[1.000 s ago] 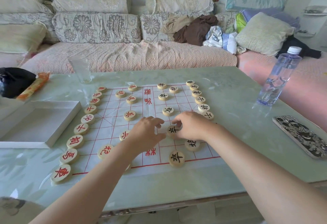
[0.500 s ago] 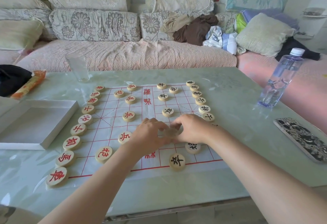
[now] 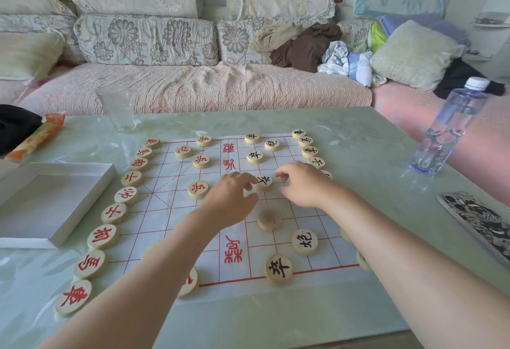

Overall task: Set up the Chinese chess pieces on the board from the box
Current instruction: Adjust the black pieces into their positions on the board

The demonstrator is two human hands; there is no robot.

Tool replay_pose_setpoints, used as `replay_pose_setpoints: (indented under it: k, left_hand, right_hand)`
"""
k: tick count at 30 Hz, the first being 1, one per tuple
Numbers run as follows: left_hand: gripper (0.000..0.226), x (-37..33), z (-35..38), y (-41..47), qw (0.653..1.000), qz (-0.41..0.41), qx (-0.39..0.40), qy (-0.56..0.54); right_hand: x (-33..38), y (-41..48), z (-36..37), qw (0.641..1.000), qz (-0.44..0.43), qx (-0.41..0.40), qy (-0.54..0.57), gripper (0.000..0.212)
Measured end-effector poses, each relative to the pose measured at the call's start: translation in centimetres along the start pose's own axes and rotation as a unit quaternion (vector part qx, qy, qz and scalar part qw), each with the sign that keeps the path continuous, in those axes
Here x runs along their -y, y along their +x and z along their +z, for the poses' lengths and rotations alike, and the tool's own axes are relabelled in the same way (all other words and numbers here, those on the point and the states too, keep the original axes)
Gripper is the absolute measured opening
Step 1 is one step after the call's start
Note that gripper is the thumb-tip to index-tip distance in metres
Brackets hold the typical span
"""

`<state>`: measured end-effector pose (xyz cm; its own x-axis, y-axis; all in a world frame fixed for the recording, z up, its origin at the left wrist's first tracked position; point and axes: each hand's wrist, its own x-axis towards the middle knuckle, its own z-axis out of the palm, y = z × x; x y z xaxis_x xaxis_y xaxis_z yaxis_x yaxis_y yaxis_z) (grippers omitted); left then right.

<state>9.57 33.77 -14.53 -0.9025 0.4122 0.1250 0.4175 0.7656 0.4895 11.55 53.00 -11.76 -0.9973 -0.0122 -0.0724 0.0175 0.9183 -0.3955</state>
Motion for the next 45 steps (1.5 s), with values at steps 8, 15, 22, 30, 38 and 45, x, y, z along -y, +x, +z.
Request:
replay_pose_setpoints:
  k: [8, 15, 22, 30, 38, 45]
  left_hand:
    - [0.043, 0.5, 0.9, 3.4, 0.999, -0.037, -0.019, 0.015]
    - [0.046, 0.7, 0.9, 4.2, 0.997, -0.069, -0.014, -0.014]
    - [0.052, 1.0, 0.6, 3.7, 0.997, -0.057, -0.025, 0.04]
    - [0.029, 0.6, 0.7, 3.9, 0.992, -0.113, -0.037, 0.042]
    - [0.043, 0.6, 1.2, 3.7, 0.999, -0.039, 0.0, -0.001]
    - [0.055, 1.3, 1.5, 4.2, 0.999, -0.011, -0.036, 0.032]
  right_hand:
    - [0.8, 3.1, 1.3, 0.998, -0.037, 0.009, -0.046, 0.053]
    - [0.6, 4.3, 1.8, 0.999, -0.017, 0.008, -0.048, 0.033]
    - [0.5, 3.9, 1.4, 0.999, -0.009, 0.008, -0.049, 0.056]
    - [0.1, 4.1, 1.6, 0.998, -0.035, -0.018, -0.05, 0.035]
    - [0.0, 3.9, 1.9, 0.997, -0.063, -0.003, -0.034, 0.063]
    - [0.1, 4.3, 1.9, 0.997, -0.06, -0.022, -0.05, 0.07]
